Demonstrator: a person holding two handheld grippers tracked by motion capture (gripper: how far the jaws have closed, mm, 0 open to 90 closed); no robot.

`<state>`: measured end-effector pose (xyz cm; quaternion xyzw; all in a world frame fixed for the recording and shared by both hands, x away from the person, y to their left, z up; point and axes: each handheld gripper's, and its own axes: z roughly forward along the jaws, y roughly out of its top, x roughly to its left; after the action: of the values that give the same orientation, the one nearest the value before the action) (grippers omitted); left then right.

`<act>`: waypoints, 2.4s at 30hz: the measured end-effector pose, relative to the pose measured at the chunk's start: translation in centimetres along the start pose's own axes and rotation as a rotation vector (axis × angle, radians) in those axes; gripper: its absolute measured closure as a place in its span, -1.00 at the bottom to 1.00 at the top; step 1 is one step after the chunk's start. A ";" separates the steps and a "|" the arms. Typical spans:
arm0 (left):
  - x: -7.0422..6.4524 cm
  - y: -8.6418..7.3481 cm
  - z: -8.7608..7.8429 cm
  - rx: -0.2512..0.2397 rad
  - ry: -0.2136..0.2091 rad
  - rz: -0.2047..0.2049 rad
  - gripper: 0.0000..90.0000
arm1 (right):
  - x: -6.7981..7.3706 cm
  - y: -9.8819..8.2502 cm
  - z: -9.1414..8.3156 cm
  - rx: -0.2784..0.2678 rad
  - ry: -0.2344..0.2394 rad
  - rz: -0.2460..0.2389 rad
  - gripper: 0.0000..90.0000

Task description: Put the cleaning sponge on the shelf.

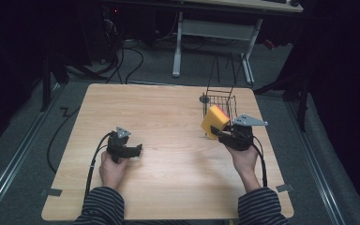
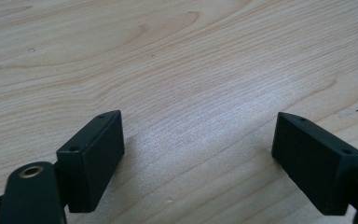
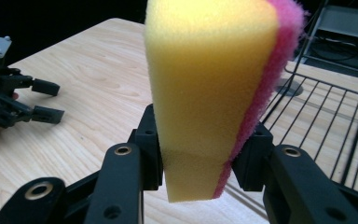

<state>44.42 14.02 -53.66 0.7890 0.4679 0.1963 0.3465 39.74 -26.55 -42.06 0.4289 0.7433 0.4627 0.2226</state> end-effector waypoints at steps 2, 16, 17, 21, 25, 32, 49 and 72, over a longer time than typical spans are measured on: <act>0.0 0.0 0.0 0.000 0.000 0.000 -0.61 | -0.2 0.1 0.0 -0.005 -0.006 0.004 0.35; 0.0 0.0 0.0 0.000 0.000 0.000 -0.61 | -2.1 0.7 0.4 0.001 -0.065 0.044 0.35; 0.0 0.0 0.0 0.000 0.000 0.000 -0.61 | -2.3 0.8 0.5 0.007 -0.073 0.046 0.36; 0.0 0.0 0.0 0.000 0.000 0.000 -0.61 | -3.1 0.9 0.8 0.007 -0.103 0.063 0.35; 0.0 0.0 0.0 0.000 0.000 0.000 -0.61 | -3.8 1.0 1.4 0.034 -0.139 0.066 0.35; 0.0 0.0 0.0 0.000 0.000 -0.001 -0.61 | -4.9 1.3 2.7 0.050 -0.190 0.079 0.35; 0.0 0.0 0.0 0.000 0.000 0.000 -0.61 | -7.2 0.5 6.7 0.095 -0.276 0.115 0.35; 0.0 0.0 0.0 0.000 -0.001 -0.002 -0.61 | -8.3 -0.4 9.1 0.149 -0.309 0.130 0.35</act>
<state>44.42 14.01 -53.66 0.7886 0.4686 0.1957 0.3469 50.57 -29.11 -47.28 0.5574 0.7032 0.3482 0.2713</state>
